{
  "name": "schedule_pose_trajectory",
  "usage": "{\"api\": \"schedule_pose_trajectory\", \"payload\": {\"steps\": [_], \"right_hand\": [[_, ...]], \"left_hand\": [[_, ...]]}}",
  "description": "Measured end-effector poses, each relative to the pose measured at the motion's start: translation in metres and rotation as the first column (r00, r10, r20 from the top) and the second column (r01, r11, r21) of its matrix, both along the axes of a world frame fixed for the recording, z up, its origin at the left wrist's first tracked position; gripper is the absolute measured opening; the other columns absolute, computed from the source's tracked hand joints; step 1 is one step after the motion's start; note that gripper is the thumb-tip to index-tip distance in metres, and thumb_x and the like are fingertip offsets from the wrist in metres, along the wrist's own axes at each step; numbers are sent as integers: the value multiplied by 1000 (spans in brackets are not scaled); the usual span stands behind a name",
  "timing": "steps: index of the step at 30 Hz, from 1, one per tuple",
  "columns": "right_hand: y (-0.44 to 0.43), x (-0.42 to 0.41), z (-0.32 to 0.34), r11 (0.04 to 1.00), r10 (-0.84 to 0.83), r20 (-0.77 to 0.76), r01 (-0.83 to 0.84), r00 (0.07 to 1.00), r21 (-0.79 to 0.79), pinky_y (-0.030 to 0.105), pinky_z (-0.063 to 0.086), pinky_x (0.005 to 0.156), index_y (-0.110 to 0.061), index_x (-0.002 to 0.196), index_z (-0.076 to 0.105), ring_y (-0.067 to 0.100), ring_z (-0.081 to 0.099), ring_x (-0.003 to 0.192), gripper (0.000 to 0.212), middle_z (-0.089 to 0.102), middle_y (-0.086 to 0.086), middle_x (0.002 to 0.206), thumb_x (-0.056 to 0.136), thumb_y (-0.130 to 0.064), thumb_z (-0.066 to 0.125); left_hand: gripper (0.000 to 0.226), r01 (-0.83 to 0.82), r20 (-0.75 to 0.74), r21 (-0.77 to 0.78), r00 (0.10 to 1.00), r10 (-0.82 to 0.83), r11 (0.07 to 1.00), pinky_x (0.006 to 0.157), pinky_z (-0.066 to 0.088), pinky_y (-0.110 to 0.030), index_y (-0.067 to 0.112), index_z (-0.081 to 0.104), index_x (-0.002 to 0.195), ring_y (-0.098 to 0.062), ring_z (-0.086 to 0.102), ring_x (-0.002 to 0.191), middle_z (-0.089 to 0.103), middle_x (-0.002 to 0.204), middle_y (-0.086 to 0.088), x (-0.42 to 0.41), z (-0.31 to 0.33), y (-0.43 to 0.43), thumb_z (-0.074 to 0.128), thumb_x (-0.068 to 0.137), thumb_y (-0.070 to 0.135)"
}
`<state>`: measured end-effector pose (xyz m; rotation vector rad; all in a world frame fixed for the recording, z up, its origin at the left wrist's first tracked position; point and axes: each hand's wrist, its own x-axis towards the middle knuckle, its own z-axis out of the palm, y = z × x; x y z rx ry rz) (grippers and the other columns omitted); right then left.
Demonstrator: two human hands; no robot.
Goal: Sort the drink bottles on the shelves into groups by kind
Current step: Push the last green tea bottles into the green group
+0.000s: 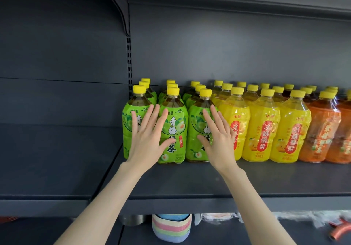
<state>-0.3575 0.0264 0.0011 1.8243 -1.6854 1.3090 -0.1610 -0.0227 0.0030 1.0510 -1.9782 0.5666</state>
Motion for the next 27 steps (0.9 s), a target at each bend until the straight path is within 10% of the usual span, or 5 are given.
{"api": "schedule_pose_trajectory", "payload": {"steps": [16,27], "right_hand": [[0,-1,-2,999,47,-18,-47,999,-24,25,21,105,-29,146,23,16,11,146,79,14,-12,154,86,-9,69],[-2,0,-2,999,32,-32,-33,999,-33,42,35,105,-19,147,36,31,24,143,78,27,1,156,80,-6,75]], "left_hand": [[85,-180,66,-73,981,184,981,107,3,-65,8,26,143,-37,25,140,37,146,-22,-13,-2,-2,65,78,47],[86,-199,63,-36,977,201,979,105,9,-67,7,27,142,-39,26,139,38,145,-24,-15,-1,-1,69,76,44]]}}
